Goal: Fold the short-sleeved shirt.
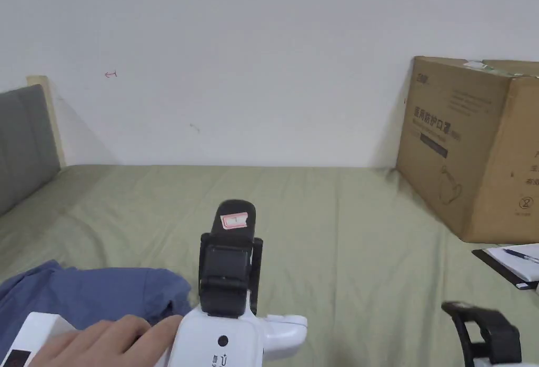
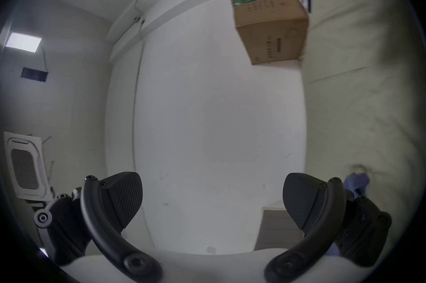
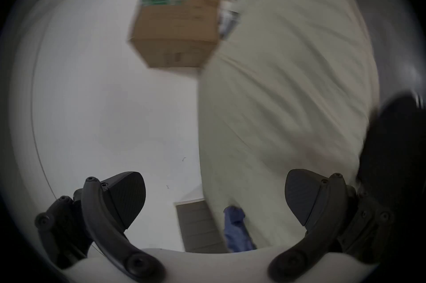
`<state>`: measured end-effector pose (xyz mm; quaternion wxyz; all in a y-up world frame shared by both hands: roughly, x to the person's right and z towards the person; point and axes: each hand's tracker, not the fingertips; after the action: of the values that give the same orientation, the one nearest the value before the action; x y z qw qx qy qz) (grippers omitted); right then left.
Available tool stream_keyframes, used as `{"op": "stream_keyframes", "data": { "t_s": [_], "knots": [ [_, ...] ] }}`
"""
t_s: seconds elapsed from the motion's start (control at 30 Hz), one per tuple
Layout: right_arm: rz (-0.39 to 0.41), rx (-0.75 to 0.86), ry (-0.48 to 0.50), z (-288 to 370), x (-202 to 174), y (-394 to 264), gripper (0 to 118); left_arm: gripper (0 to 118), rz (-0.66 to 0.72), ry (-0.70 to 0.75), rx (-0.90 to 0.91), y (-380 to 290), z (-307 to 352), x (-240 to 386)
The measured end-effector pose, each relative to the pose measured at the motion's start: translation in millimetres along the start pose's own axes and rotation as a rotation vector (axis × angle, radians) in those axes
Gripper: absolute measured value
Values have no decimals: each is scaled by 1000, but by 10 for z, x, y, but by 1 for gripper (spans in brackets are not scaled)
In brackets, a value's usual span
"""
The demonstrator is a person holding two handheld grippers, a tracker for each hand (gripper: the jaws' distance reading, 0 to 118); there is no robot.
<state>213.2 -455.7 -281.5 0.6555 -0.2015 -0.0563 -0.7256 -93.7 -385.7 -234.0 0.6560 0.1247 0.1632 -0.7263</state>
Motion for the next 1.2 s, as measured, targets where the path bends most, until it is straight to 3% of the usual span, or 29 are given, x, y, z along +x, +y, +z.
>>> {"op": "stream_keyframes", "data": {
  "t_s": [0.03,0.1,0.23,0.27,0.3,0.37,0.4,0.47,0.5,0.53,0.57,0.6,0.67,0.73,0.83,0.9,1.0,1.2],
  "knots": [
    [-34,-7,9,-12,86,30,118,118,92,-45,-16,-2,2,-20],
    [-11,-8,9,-2,159,27,118,118,185,-91,-58,14,-15,-50],
    [31,21,15,43,68,35,118,118,159,-71,-58,-40,-39,-52],
    [41,28,34,60,8,47,118,118,205,-84,-77,-53,-61,-83],
    [84,42,67,86,-68,48,118,118,281,-101,-109,-73,-92,-116],
    [263,95,157,179,-263,-17,118,118,597,-160,-221,-155,-166,-291],
    [428,124,234,236,-391,-75,118,118,821,-196,-296,-236,-205,-401],
    [968,201,324,360,-696,-330,118,118,1412,-254,-473,-530,-240,-561],
    [1259,285,335,419,-767,-510,118,118,1636,-271,-513,-690,-197,-542],
    [1552,443,302,466,-743,-729,118,118,1787,-216,-532,-813,-111,-466],
    [1704,587,255,480,-700,-896,118,118,1844,-135,-547,-872,-55,-432],
    [1733,651,219,460,-670,-961,118,118,1779,-54,-566,-862,-7,-395],
    [1650,561,246,462,-646,-970,118,118,1560,47,-577,-796,37,-335],
    [1614,464,256,405,-624,-925,118,118,1504,4,-494,-746,71,-277],
    [1684,491,245,367,-559,-1025,118,118,1481,-56,-443,-705,61,-289],
    [1709,452,287,391,-569,-1000,118,118,1466,-59,-438,-703,34,-283],
    [1689,409,341,446,-596,-1003,118,118,1458,-98,-426,-709,-5,-265],
    [1668,453,301,470,-667,-999,118,118,1495,-96,-452,-705,-7,-282]
  ]
}}
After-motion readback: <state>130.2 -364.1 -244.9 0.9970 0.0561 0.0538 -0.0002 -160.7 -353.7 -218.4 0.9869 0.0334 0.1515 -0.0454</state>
